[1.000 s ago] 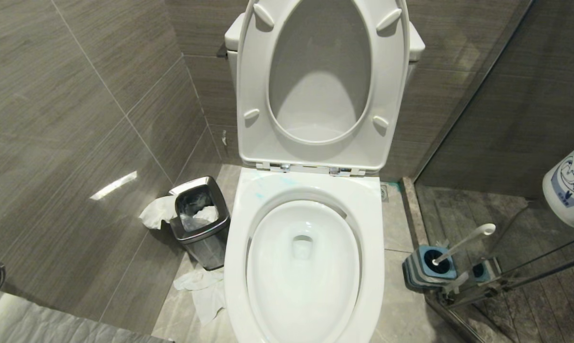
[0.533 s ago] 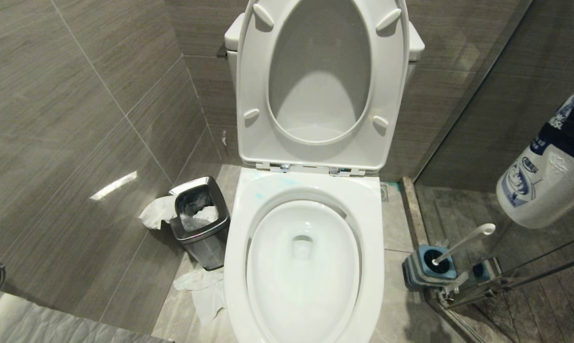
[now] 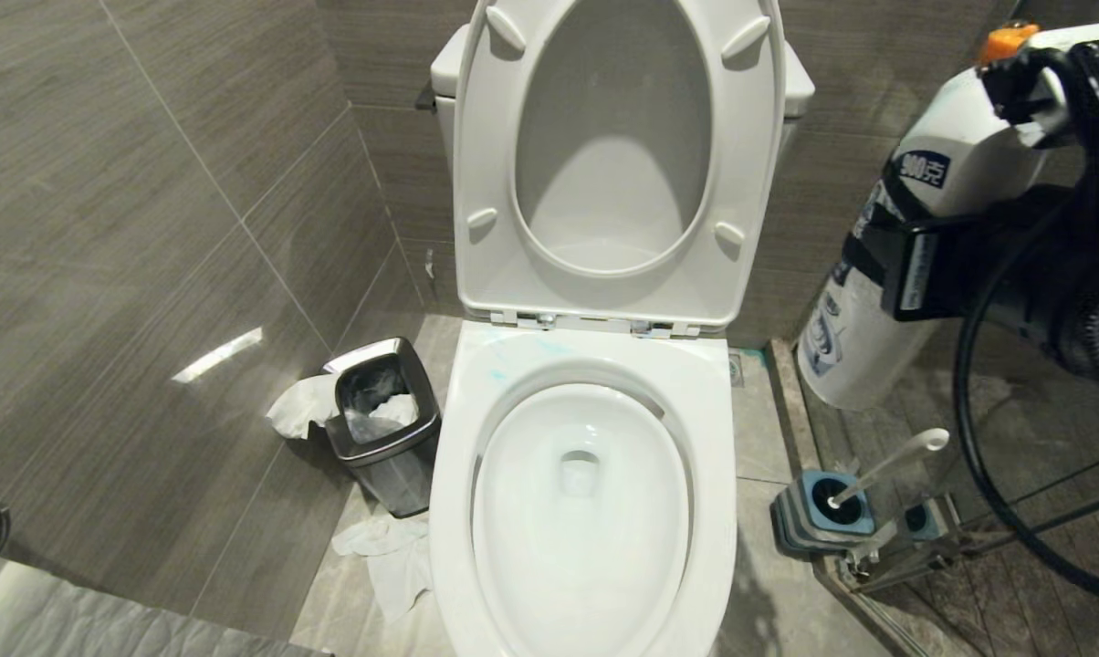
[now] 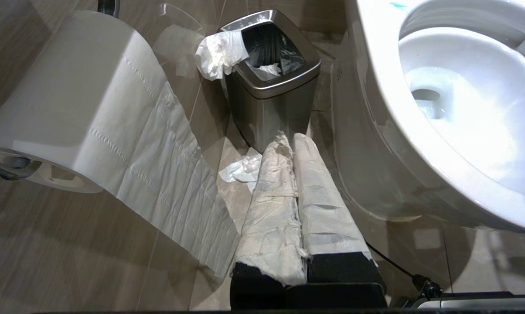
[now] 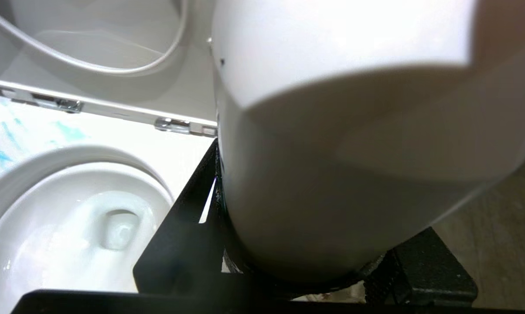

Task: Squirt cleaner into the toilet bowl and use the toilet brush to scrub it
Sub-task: Pour in the cleaning agent

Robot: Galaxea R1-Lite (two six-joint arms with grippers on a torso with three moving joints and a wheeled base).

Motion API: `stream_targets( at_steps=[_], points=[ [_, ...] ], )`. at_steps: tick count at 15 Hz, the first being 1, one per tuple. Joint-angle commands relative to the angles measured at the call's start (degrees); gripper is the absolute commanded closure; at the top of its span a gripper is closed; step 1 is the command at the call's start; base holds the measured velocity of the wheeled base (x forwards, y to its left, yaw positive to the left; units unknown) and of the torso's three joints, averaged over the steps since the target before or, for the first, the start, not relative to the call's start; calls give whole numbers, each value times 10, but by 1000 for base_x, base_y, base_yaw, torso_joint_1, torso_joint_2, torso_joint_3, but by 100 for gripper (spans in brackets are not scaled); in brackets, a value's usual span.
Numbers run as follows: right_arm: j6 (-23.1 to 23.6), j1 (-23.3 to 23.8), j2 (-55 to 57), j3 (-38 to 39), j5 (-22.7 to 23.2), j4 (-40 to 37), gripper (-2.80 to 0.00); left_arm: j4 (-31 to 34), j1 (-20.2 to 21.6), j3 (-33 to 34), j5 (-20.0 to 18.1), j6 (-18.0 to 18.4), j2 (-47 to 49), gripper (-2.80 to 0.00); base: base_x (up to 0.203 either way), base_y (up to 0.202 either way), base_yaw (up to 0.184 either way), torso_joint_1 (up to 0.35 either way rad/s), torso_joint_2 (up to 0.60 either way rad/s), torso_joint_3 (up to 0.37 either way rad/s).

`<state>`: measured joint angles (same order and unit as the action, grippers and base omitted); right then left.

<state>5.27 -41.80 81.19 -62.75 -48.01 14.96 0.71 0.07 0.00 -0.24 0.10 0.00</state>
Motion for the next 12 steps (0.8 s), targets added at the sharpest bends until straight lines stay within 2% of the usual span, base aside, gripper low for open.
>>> stream_targets(
  at_steps=[1,3,5,12],
  points=[
    [2,-24,47,-4,-3,5,0,0,0,1,0,0,1,0,0,0,0,0,0,0],
    [6,-34,60,-4,-14,3,0,0,0,1,0,0,1,0,0,0,0,0,0,0],
    [34,-38,69,-1,-21,3,0,0,0,1,0,0,1,0,0,0,0,0,0,0],
    [237,-44,106,-11,-73,7,0,0,0,1,-1,1,1,0,0,0,0,0,0,0]
  ],
)
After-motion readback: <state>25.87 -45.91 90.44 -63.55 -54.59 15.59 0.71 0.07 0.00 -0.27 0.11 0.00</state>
